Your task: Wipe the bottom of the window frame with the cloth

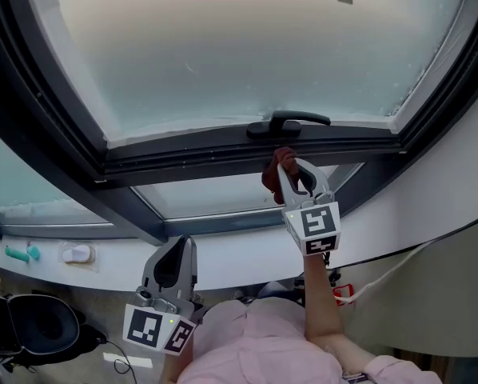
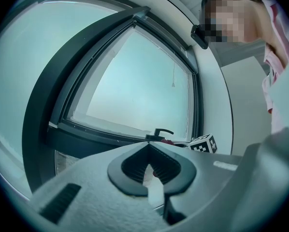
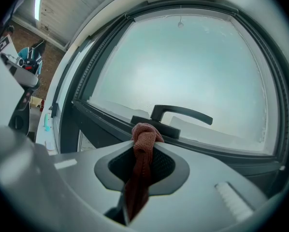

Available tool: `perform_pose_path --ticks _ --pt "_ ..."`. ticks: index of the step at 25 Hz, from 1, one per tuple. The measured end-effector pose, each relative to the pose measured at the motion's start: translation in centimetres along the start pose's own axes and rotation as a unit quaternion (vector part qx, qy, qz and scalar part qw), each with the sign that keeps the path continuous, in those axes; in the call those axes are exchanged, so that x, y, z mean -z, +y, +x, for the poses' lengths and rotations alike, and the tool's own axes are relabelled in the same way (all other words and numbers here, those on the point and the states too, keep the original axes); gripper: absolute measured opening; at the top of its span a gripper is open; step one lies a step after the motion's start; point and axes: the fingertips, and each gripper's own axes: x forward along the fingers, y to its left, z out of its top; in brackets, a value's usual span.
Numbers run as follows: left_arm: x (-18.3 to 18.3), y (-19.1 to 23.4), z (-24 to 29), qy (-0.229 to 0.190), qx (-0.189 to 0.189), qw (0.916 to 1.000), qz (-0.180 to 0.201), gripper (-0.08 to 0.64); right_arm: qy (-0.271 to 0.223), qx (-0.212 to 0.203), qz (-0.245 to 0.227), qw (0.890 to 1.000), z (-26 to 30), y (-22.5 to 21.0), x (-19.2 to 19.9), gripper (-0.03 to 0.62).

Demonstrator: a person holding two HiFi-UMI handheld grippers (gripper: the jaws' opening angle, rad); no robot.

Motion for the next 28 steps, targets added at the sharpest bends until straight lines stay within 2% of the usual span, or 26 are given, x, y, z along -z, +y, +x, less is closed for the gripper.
perform_pose_path --ticks 23,28 --pt "0.4 -2.8 1.7 0.01 0.005 0.9999 0.006 0.0 -0.004 -0.004 0.011 1.0 -1.1 -3.1 0.8 0.057" --pt "0.5 -3.0 1.6 0.009 -0.003 0.9999 0.006 0.0 -0.003 -0.005 0.013 1.0 -1.4 -3.9 1.0 0.057"
